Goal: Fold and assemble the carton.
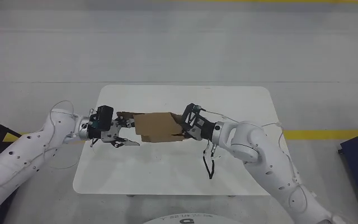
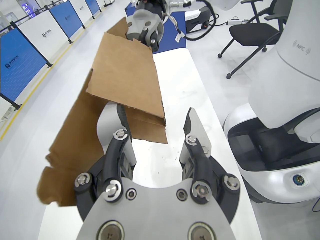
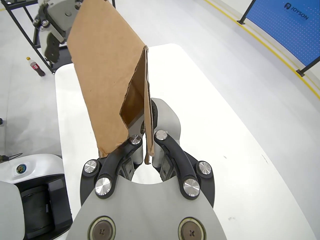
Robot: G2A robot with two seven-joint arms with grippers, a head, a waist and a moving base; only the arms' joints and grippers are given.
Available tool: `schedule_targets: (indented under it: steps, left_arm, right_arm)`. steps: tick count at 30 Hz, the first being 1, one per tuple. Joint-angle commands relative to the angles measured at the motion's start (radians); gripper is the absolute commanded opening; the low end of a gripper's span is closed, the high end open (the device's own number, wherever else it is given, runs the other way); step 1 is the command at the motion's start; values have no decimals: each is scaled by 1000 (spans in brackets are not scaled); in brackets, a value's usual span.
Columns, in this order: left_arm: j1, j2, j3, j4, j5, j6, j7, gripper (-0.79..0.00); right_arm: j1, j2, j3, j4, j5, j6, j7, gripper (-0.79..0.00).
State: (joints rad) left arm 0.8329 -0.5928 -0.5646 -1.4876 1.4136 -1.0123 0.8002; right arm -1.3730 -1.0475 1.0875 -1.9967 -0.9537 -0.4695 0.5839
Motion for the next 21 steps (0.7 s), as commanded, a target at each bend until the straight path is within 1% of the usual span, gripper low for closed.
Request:
schedule_targets:
  steps: [1,5,7,10,13,17,18,19,20,21]
  left_arm:
    - [-10,-3,7,5,-1,0,-14,-320]
    - [-25,-11,24,-7,6,0,-29,-286]
    - [-30,-13,29,-21,27,0,-22,-256]
    - [-34,-13,39,-33,65,0,-2,-234]
    - [-37,-15,59,-49,96,0,8,-228]
    - [-49,-18,98,-64,84,0,8,-237]
    - [-54,-19,106,-60,70,0,8,-249]
    - [-61,-21,114,-46,44,0,8,-289]
    - [-63,-23,118,-39,29,0,8,-388]
    - [-67,-26,124,-30,1,0,8,-437]
  right_arm:
    - [-4,1,5,-3,27,-20,-7,-785]
    - [-16,5,27,-4,85,-59,-18,-785]
    - [-19,7,35,-3,112,-72,-19,-785]
    - [-19,9,42,2,149,-93,-17,-785]
    - [-16,11,46,5,168,-103,-8,-785]
    - [-14,11,46,4,173,-101,-3,-785]
    - [-13,12,45,4,173,-99,-2,-785]
    - [-13,12,45,3,173,-96,-3,-785]
    - [-13,12,45,3,173,-96,-4,-785]
    - [-12,12,44,3,172,-96,-4,-785]
